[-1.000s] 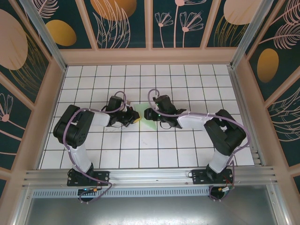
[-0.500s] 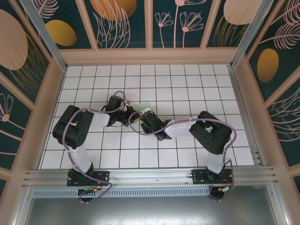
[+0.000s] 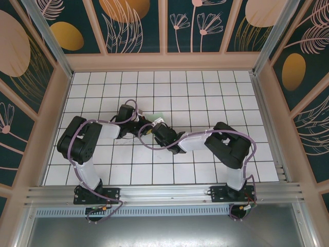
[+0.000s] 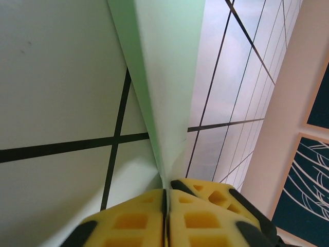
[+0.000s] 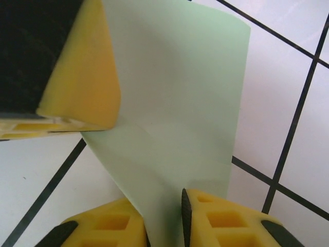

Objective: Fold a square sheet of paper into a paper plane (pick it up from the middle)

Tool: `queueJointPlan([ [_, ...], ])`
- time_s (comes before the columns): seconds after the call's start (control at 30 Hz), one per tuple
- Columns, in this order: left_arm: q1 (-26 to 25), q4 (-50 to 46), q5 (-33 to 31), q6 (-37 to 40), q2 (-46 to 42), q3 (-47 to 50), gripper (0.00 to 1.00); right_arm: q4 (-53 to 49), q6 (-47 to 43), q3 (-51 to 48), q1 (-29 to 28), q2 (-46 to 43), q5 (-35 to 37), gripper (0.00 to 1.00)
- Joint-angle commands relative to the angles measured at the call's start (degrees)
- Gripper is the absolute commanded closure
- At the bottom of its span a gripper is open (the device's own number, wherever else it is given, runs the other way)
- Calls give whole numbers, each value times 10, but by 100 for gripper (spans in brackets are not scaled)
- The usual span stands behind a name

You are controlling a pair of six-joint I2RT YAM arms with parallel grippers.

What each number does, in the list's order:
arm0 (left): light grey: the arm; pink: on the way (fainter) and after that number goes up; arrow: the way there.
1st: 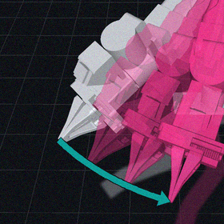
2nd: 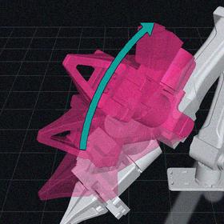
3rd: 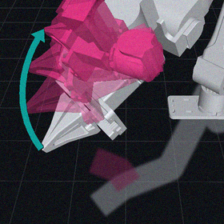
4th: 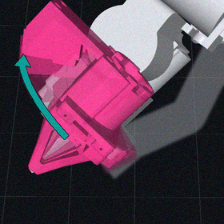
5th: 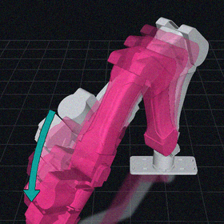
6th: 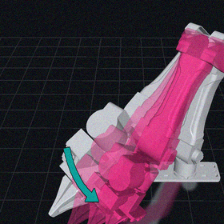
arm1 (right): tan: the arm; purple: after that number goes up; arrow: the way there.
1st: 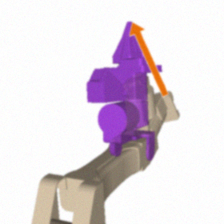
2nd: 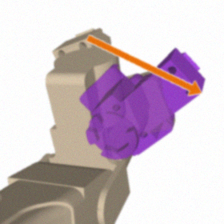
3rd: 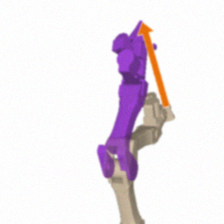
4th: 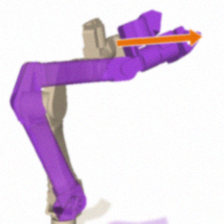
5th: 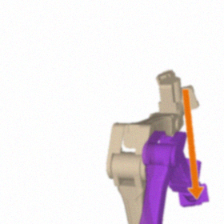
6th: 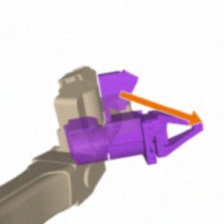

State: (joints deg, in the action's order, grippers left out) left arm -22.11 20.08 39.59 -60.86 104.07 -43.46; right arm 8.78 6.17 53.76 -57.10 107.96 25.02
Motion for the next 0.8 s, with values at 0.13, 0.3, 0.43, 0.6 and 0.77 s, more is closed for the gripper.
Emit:
queueJointPlan([
  [0.13,7,-56,-22,27,-26,-39,65,2,20,-11,18,-25,-65,85],
  [0.3,35,-63,-43,27,-51,-43,55,23,47,-34,51,-55,-147,87],
  [0.43,50,-65,-62,28,-78,-36,50,53,77,-60,89,-79,-237,87],
  [0.6,50,-22,-56,23,-94,-1,47,84,117,-79,129,-85,-344,87],
  [0.77,49,43,-19,17,-99,42,51,114,156,-88,160,-77,-430,91],
])
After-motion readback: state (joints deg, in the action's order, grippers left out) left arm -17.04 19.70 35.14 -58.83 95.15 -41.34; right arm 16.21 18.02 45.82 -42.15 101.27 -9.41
